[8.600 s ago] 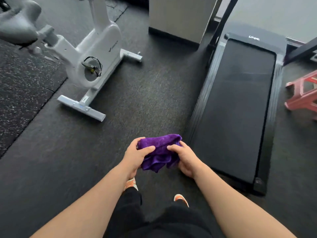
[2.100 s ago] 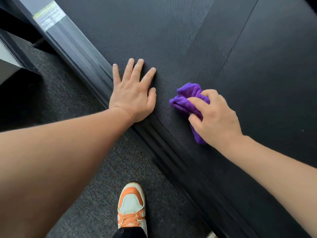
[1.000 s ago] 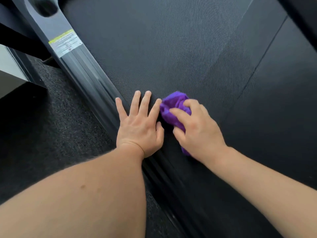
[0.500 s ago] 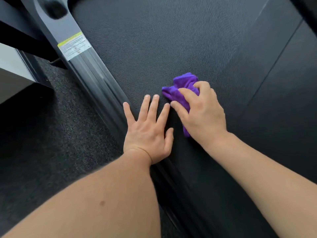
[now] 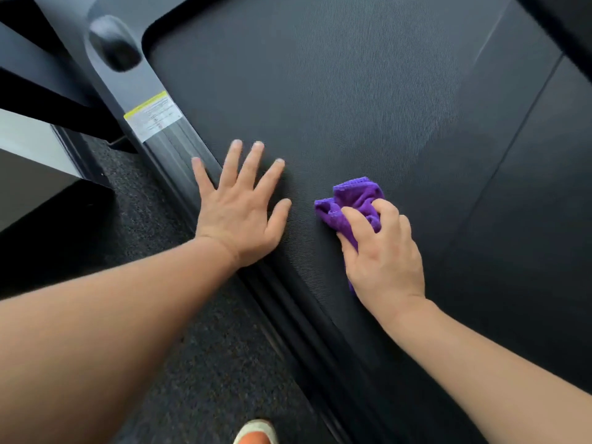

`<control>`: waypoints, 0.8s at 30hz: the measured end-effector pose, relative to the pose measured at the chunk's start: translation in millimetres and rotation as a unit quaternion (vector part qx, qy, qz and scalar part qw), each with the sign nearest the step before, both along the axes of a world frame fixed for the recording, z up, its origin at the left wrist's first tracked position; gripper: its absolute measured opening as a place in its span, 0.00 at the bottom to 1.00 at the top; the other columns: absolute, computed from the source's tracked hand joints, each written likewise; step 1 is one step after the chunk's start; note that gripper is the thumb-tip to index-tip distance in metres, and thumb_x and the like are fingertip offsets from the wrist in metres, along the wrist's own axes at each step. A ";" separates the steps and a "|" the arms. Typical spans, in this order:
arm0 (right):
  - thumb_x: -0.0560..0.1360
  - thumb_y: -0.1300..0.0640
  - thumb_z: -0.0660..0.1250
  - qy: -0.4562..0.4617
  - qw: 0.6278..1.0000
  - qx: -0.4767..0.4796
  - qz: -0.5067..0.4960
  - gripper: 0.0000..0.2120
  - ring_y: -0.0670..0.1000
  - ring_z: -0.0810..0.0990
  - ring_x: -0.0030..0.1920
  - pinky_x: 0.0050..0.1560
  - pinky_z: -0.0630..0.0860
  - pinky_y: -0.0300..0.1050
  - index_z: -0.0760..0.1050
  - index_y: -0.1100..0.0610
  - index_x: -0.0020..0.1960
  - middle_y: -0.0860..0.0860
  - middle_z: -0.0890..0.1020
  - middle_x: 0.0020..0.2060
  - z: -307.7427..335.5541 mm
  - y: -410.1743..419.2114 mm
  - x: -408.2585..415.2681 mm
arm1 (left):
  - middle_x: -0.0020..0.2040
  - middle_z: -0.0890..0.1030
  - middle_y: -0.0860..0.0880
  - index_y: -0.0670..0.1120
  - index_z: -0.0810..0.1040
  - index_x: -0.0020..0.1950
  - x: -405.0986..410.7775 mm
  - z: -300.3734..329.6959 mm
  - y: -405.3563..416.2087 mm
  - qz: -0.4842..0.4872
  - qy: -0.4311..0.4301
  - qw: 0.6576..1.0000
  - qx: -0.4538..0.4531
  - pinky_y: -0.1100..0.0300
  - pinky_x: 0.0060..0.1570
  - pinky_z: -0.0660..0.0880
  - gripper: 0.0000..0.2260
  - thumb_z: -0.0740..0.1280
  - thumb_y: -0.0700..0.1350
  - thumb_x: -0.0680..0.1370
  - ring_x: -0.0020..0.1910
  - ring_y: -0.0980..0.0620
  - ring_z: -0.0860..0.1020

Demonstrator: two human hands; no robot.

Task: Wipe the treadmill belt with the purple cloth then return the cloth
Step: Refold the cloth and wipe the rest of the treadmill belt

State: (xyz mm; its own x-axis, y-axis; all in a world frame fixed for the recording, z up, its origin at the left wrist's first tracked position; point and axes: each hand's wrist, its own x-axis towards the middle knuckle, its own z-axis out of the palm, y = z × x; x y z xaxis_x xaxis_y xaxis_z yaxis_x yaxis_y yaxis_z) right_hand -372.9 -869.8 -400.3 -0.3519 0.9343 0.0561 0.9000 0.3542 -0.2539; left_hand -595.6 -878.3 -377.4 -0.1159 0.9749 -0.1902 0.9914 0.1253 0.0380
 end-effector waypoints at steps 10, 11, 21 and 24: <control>0.77 0.47 0.66 0.123 0.983 -0.033 -0.131 0.18 0.60 0.73 0.58 0.47 0.77 0.58 0.76 0.52 0.64 0.58 0.70 0.61 15.5 42.4 -15.9 | 0.83 0.55 0.47 0.56 0.58 0.81 1.0 -4.6 9.4 0.024 -0.008 1.000 -0.010 0.25 0.72 0.42 0.30 0.47 0.60 0.79 0.82 0.43 0.49; 0.78 0.47 0.65 0.128 0.981 -0.033 -0.144 0.18 0.60 0.71 0.60 0.50 0.76 0.58 0.76 0.52 0.65 0.57 0.70 0.62 15.6 58.2 -26.5 | 0.83 0.56 0.46 0.55 0.59 0.81 1.4 -4.5 8.6 0.021 -0.009 1.000 -0.009 0.24 0.72 0.42 0.30 0.47 0.60 0.79 0.82 0.43 0.50; 0.77 0.44 0.62 0.079 0.993 -0.022 0.088 0.18 0.58 0.76 0.50 0.36 0.79 0.51 0.79 0.50 0.62 0.55 0.76 0.58 19.7 55.8 -49.9 | 0.81 0.62 0.43 0.52 0.66 0.78 0.7 -3.1 7.9 0.014 -0.024 1.000 0.002 0.23 0.71 0.44 0.29 0.51 0.61 0.79 0.81 0.40 0.55; 0.77 0.45 0.64 0.078 0.992 -0.035 0.094 0.17 0.58 0.77 0.51 0.35 0.79 0.51 0.80 0.50 0.61 0.55 0.75 0.57 22.1 34.9 -29.9 | 0.81 0.60 0.44 0.53 0.64 0.79 0.8 -3.4 8.2 0.020 -0.030 0.999 -0.004 0.24 0.71 0.42 0.30 0.50 0.61 0.79 0.81 0.40 0.54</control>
State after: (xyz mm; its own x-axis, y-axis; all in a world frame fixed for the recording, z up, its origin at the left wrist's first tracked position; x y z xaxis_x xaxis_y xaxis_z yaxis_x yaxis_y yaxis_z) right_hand -402.8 -834.9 -378.2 -0.5121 0.8567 0.0611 0.7677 0.4885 -0.4146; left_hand -594.8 -870.1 -380.8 -0.1436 0.9679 -0.2063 0.9815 0.1660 0.0956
